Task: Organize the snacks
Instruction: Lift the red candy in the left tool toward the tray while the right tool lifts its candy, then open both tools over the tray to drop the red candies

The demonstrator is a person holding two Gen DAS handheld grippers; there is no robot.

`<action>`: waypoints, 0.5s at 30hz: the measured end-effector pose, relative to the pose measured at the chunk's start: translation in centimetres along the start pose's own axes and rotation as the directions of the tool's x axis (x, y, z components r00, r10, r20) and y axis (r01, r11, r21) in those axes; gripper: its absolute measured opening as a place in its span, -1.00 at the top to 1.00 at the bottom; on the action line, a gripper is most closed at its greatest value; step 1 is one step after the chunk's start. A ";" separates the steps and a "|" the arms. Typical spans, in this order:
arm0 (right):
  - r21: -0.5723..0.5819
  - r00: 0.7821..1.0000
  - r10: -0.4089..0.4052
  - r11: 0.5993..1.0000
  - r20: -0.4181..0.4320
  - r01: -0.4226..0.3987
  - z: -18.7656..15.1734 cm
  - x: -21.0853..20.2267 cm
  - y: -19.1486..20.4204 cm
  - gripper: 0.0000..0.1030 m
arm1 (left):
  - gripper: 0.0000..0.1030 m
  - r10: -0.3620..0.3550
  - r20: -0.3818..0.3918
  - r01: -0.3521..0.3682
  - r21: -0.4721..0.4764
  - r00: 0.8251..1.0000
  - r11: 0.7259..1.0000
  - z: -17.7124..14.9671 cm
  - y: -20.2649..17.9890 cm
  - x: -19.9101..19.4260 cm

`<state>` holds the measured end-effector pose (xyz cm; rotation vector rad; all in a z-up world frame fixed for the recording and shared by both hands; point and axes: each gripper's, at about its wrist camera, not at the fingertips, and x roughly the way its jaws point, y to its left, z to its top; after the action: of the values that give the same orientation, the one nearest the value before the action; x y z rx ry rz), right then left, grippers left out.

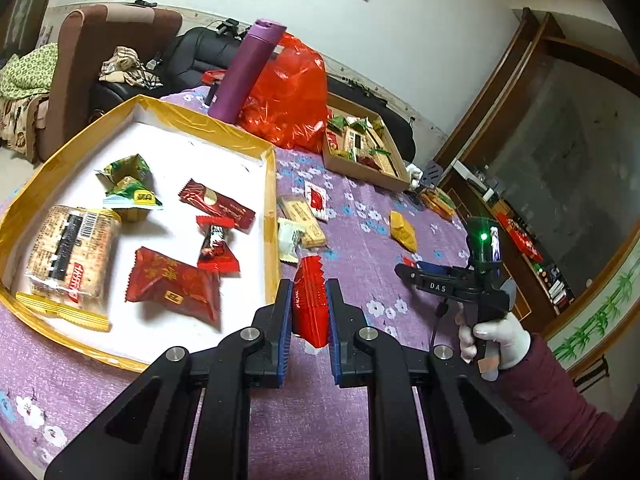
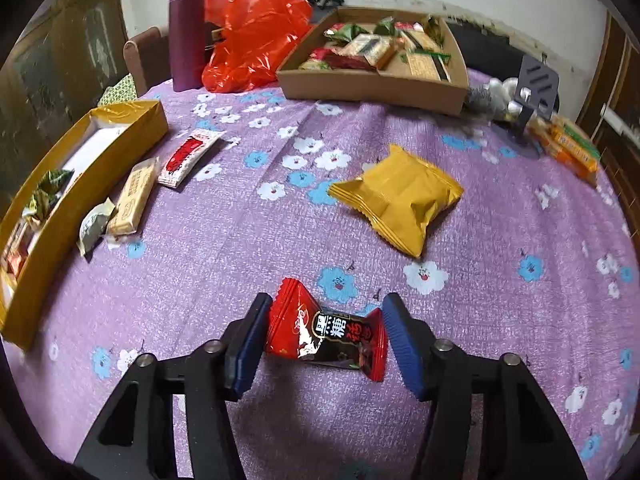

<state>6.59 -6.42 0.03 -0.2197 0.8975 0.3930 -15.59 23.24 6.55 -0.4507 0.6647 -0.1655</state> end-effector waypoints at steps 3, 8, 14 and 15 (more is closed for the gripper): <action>-0.020 1.000 -0.019 1.000 0.008 0.020 -0.3 -0.4 0.7 0.41 | 0.75 0.004 0.009 -0.004 0.008 1.000 1.000 0.1 -0.2 -0.3; 0.036 1.000 -0.002 0.999 0.019 0.001 -0.7 -1.2 0.6 0.62 | 0.75 0.028 0.027 -0.028 0.000 0.999 1.000 0.3 0.4 -0.8; 0.044 0.989 0.123 0.991 0.080 -0.127 0.8 -4.4 3.7 0.70 | 0.75 0.088 0.056 -0.085 -0.049 0.995 0.995 1.4 2.9 -1.8; 0.026 0.985 0.146 0.988 0.089 -0.149 1.1 -4.8 4.6 0.70 | 0.75 0.108 0.061 -0.104 -0.057 0.992 0.993 1.7 3.5 -2.0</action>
<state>2.75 -2.99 4.46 -0.1049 0.8360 0.5213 -16.04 27.48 7.26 -0.4691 0.6293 -0.0326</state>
